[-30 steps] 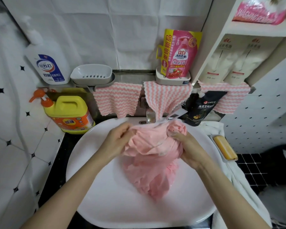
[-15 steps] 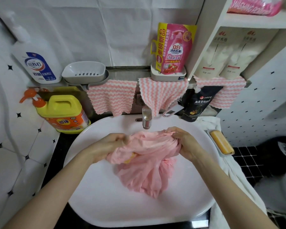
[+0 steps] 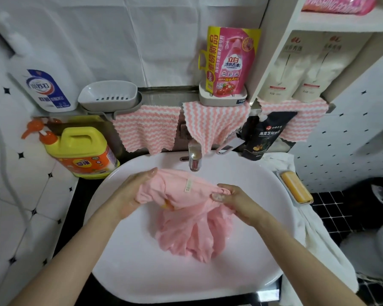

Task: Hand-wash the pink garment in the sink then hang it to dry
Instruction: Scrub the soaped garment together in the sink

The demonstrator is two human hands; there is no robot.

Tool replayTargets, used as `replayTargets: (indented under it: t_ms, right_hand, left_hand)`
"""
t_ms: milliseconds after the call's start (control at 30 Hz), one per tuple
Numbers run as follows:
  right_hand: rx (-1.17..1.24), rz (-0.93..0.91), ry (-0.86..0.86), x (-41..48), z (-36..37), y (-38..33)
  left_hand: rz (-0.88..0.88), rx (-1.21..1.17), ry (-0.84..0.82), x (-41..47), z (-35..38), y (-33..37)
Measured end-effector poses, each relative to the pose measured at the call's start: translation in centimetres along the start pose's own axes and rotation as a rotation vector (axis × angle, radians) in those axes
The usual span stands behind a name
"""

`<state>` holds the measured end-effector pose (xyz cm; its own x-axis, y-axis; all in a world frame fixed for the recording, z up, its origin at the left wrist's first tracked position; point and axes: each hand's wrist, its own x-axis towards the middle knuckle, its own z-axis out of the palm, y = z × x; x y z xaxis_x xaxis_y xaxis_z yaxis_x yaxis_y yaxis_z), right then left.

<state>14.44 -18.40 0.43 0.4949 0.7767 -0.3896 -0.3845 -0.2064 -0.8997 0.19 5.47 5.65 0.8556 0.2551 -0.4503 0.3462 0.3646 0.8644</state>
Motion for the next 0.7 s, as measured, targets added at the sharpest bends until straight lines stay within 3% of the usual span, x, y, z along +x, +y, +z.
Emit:
replayTargets:
  t_ms: [100,167,200,267,333,400,433,500,567,700]
  right_hand:
    - [0.53,-0.015,-0.006,0.3,1.3,0.9]
    - [0.75,-0.012,0.097,0.9,3.1,1.2]
    - [0.753,-0.027,0.168,1.2,3.8,0.9]
    - [0.584,-0.082,0.31,1.6,5.8,-0.1]
    - [0.292,-0.179,0.365,0.7,9.1,-0.9]
    - [0.02,-0.26,0.374,-0.9,12.7,-1.6]
    - [-0.046,-0.277,0.412,-1.1,13.6,-1.4]
    - [-0.072,-0.23,0.663,0.2,12.7,-1.6]
    - [0.004,-0.119,0.888,1.9,11.4,-2.0]
    - [0.039,-0.123,0.828,1.1,13.9,-1.2]
  left_hand:
    - [-0.053,-0.458,-0.056,0.1,1.7,-2.0]
    - [0.011,-0.426,0.008,0.8,2.1,-3.8]
    - [-0.062,-0.525,0.05,1.1,3.0,-3.5]
    - [-0.022,-0.496,0.181,2.1,4.1,-3.5]
    - [0.09,-0.464,0.182,2.8,5.7,-2.7]
    - [-0.033,-0.592,0.232,3.0,6.9,-1.2]
    - [-0.088,-0.523,0.268,2.9,8.0,-1.0]
    - [0.032,-0.224,0.476,1.8,10.6,-2.6]
    - [0.144,-0.028,0.553,0.7,12.4,-4.7]
    - [0.138,0.085,0.586,1.6,10.8,-5.8]
